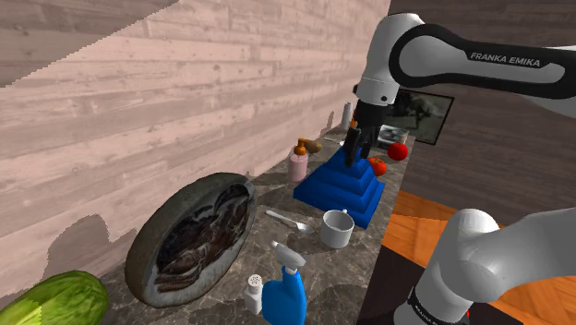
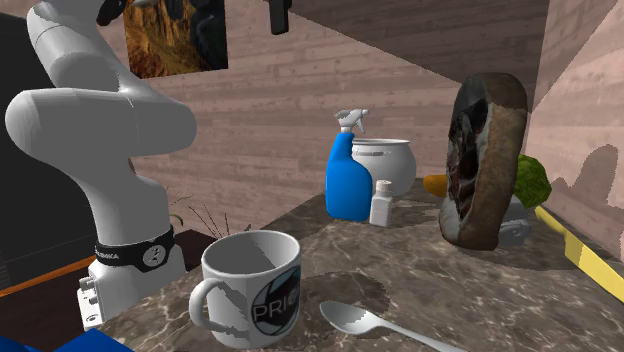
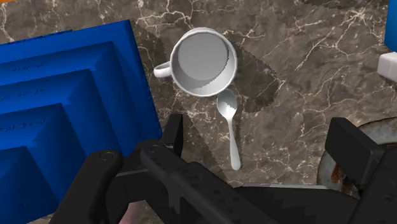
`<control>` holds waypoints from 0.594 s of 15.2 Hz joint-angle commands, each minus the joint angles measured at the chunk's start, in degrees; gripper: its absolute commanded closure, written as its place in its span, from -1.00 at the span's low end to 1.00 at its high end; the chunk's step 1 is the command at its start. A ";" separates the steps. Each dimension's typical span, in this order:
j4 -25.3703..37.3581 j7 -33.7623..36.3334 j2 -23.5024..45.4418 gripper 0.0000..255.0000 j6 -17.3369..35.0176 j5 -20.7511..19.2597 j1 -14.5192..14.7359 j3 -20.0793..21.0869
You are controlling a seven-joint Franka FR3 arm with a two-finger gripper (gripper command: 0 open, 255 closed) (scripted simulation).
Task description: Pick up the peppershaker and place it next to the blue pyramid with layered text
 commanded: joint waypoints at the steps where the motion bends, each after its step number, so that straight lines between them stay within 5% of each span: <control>1: 0.00 0.00 0.00 -1.00 0.00 0.00 0.00 0.00; 9: -1.73 9.18 8.44 -1.00 6.68 4.92 3.06 9.09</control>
